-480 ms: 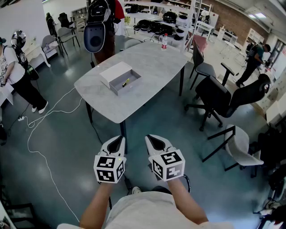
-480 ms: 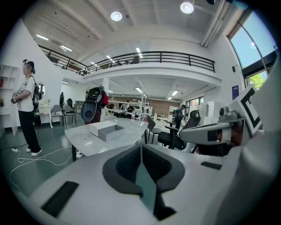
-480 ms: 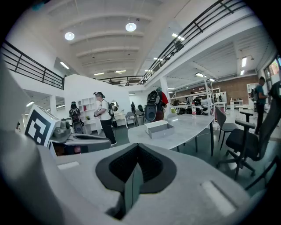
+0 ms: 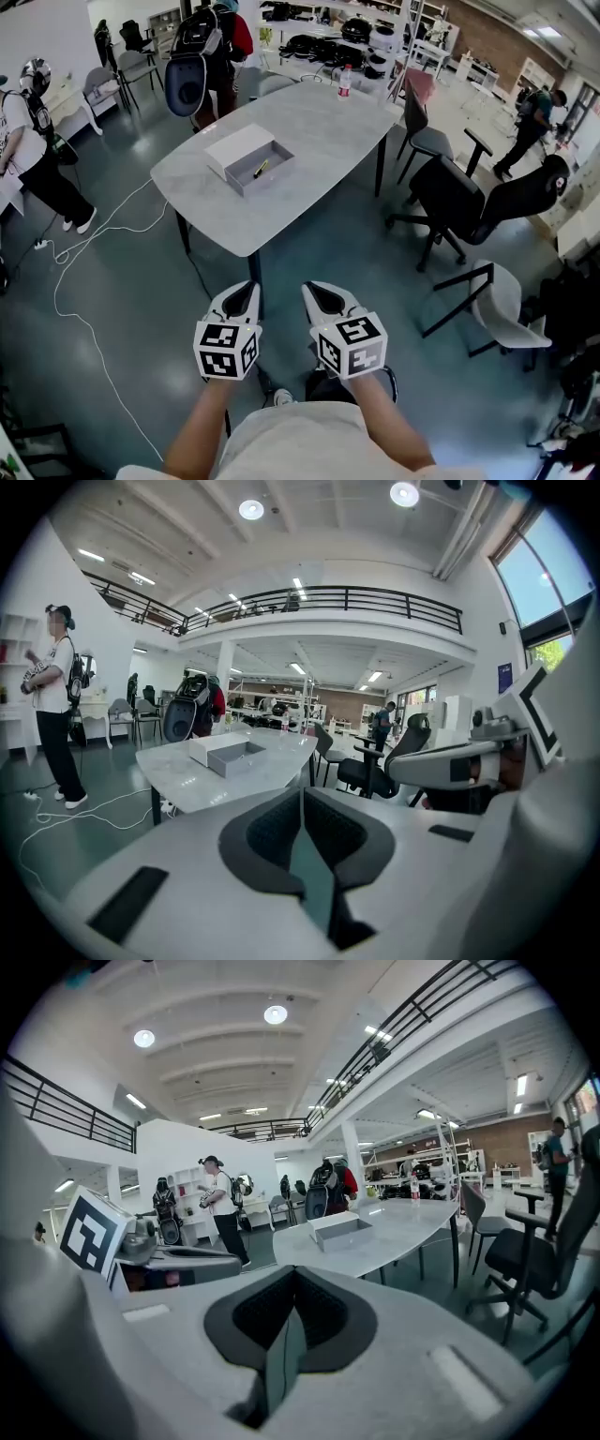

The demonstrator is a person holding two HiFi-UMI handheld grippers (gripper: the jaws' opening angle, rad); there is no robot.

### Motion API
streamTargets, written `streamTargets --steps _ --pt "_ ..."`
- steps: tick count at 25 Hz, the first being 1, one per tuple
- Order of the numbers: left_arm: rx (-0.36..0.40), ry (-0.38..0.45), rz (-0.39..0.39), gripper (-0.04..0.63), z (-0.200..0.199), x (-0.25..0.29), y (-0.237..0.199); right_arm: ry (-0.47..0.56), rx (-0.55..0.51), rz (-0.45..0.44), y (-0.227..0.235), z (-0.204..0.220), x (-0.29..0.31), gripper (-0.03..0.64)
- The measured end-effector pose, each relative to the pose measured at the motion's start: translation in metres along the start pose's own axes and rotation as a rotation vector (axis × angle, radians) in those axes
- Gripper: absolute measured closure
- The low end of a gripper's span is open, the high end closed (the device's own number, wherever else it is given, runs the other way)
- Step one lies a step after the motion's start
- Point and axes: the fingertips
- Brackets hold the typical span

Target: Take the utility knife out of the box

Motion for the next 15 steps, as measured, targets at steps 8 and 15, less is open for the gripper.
streamTargets --steps 8,15 --pt "0.005 -0.033 -0.023 0.575 -0.004 0.051 -0.003 -0.016 0.026 -0.029 0.044 0.005 0.031 0.612" --pt "-0.001 -0.038 -0.066 0.575 -0.032 0.113 -0.003 -0.032 0.031 -0.079 0.103 -0.009 0.068 0.612"
Point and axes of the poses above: the fingertips, and each gripper's own axes: x forward along the fingers, y to its right, z out of its underside, and after that the axes turned 9 degrees about -x, right-handed
